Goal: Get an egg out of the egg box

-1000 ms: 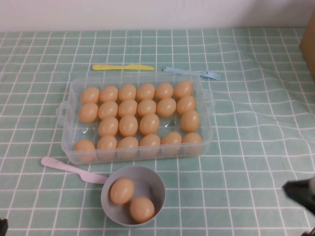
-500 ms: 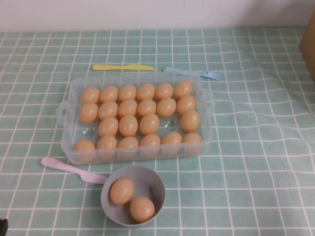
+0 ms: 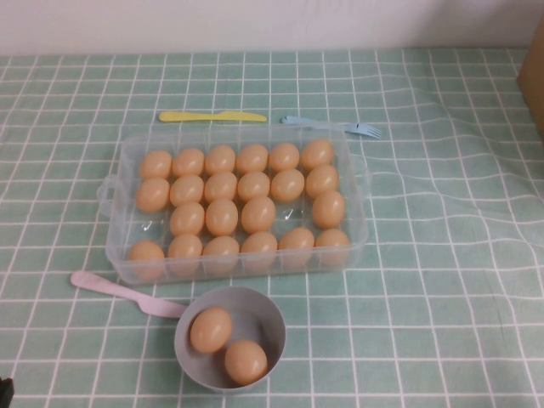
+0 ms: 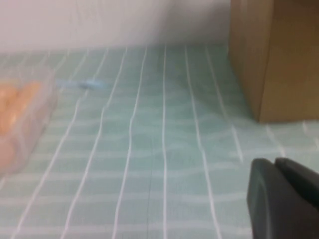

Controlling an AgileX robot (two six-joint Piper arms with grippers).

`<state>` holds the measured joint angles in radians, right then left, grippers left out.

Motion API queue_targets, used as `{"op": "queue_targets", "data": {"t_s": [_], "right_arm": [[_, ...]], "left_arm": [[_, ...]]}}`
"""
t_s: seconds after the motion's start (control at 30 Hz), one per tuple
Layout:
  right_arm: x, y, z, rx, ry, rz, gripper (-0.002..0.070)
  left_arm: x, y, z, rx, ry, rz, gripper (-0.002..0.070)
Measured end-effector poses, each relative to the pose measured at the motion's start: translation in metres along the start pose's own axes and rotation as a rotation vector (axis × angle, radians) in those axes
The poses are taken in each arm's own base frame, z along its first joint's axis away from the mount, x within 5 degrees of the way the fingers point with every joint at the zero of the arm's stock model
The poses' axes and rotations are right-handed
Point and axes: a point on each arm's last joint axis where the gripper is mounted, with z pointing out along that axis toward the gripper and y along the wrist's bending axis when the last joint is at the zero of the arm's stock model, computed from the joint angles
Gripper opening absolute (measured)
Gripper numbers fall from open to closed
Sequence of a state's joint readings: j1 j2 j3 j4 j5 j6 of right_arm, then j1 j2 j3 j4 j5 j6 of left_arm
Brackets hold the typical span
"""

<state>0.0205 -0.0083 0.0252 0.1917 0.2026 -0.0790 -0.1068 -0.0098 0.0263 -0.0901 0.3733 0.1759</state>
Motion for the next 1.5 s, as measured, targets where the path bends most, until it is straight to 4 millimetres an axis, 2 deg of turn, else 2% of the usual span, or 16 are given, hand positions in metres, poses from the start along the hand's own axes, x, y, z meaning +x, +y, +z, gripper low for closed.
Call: {"op": "queue_targets", "data": {"t_s": [0.17, 0.27, 1.5], "right_arm": [[0.016, 0.001, -0.001, -0.014, 0.172, 0.000, -0.0016], [0.018, 0.001, -0.002, -0.016, 0.200, 0.000, -0.0016], [0.018, 0.001, -0.002, -0.015, 0.202, 0.002, -0.0016]], "left_arm": [[0.000, 0.000, 0.000, 0.000, 0.000, 0.000, -0.0004], [0.000, 0.000, 0.000, 0.000, 0.000, 0.000, -0.0004], [0.000, 0.000, 0.000, 0.000, 0.000, 0.000, -0.0004]]}}
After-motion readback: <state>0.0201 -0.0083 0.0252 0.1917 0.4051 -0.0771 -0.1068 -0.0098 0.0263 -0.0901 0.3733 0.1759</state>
